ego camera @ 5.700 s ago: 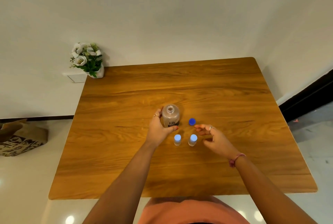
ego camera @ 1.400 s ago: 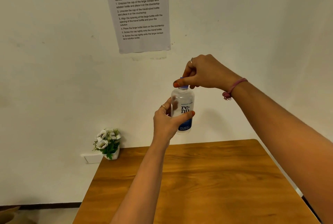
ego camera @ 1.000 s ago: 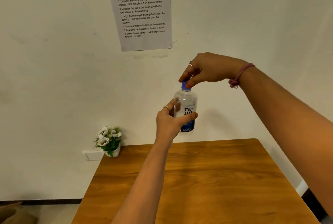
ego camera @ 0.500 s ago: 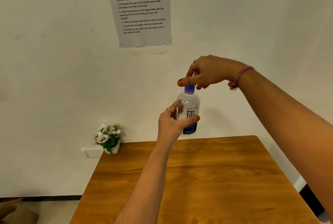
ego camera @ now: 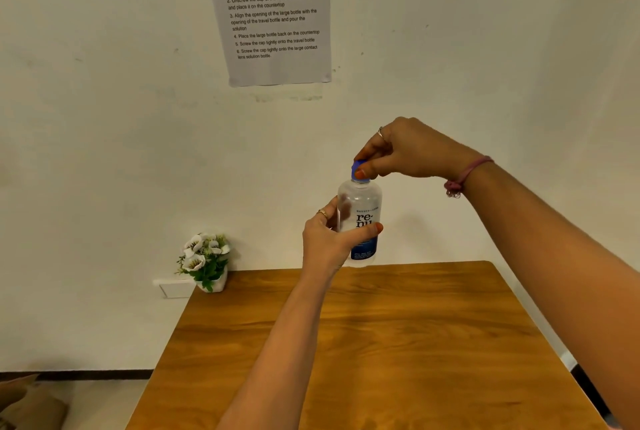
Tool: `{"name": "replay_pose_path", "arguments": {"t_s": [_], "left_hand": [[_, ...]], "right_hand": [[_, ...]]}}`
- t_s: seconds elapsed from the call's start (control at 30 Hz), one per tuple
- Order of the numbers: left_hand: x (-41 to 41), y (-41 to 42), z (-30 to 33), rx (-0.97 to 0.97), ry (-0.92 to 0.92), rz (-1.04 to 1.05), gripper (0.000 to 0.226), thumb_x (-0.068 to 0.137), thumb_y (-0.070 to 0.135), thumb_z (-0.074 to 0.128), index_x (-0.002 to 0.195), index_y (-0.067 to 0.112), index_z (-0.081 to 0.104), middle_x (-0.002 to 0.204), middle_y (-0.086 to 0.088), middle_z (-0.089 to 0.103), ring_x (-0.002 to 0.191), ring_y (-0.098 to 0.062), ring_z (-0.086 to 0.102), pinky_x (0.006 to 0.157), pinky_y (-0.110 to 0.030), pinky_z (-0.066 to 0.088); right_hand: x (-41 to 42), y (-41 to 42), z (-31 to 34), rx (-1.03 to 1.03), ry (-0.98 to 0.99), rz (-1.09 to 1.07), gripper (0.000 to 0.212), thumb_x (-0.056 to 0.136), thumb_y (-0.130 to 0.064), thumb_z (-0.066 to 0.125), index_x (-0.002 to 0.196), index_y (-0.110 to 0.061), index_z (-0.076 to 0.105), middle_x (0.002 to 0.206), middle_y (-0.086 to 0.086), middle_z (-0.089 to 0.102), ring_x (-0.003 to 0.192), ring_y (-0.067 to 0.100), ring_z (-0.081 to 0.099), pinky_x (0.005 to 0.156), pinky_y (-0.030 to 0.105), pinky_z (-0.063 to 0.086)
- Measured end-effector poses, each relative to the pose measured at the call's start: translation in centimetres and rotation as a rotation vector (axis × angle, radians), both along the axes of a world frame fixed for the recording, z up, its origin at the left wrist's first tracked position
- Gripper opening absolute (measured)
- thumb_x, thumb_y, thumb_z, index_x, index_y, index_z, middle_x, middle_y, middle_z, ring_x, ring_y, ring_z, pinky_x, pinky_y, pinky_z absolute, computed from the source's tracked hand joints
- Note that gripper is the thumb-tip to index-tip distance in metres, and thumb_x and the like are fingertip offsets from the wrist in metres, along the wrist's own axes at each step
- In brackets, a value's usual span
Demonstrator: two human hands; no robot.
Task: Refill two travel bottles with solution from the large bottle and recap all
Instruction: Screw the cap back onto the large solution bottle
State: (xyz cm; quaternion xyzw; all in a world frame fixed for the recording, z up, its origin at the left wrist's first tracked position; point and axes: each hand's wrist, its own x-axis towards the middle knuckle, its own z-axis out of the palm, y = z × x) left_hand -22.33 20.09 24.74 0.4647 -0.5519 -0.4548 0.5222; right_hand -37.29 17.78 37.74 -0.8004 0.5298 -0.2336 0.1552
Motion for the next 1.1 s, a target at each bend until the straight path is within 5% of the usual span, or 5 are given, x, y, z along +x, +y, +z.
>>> {"name": "replay_pose_path", "arguments": {"t_s": [0.13,0.4,0.57,0.8,1.1], "left_hand": [[-0.1,-0.1,0.0,-0.006,-0.016,0.017,0.07,0.067,0.019,0.083,0.13,0.021,0.054,0.097,0.018,0.058,0.089,-0.001,0.054,0.069,-0.011,0.044],[0.0,-0.1,-0.4,-0.011,-0.023,0.019,0.066,0.067,0.021,0.083,0.127,0.02,0.055,0.099,0.016,0.059,0.095,-0.006,0.055,0.065,-0.007,0.043],[0.4,-0.3,-1.0,0.04,0.024,-0.001,0.058,0.066,0.019,0.083,0.118,0.023,0.058,0.104,0.01,0.064,0.104,-0.016,0.06,0.068,-0.015,0.047],[1.3,0.3,-1.8,0.042,0.052,-0.09,0.059,0.066,0.01,0.083,0.117,0.022,0.054,0.109,0.006,0.065,0.1,-0.011,0.063,0.072,-0.016,0.052],[1.1,1.6,-6.9,0.147,-0.007,-0.19,0.073,0.069,0.01,0.082,0.124,0.031,0.039,0.12,0.009,0.057,0.109,-0.009,0.056,0.077,-0.016,0.049]], "right_hand": [[0.8,0.6,-1.2,-0.1,-0.044,-0.087,0.03,0.074,-0.031,0.075,0.098,-0.013,0.072,0.076,-0.005,0.066,0.068,0.0,0.06,0.057,0.003,0.044],[1.5,1.3,-3.5,-0.203,-0.147,-0.157,0.041,0.075,-0.037,0.073,0.106,-0.01,0.068,0.095,0.003,0.07,0.078,0.007,0.06,0.067,0.005,0.042],[1.0,1.7,-4.6,-0.109,-0.264,-0.171,0.057,0.074,-0.044,0.072,0.122,-0.019,0.055,0.09,-0.003,0.07,0.082,0.006,0.062,0.072,0.014,0.044],[-0.6,4.1,-9.6,0.166,-0.538,-0.161,0.062,0.074,-0.035,0.073,0.129,-0.024,0.048,0.116,-0.002,0.062,0.095,0.015,0.064,0.079,0.033,0.056],[-0.3,6.2,-17.2,0.317,-0.63,-0.221,0.06,0.081,-0.025,0.07,0.135,-0.027,0.045,0.12,-0.007,0.059,0.099,0.012,0.061,0.075,0.028,0.055]]}}
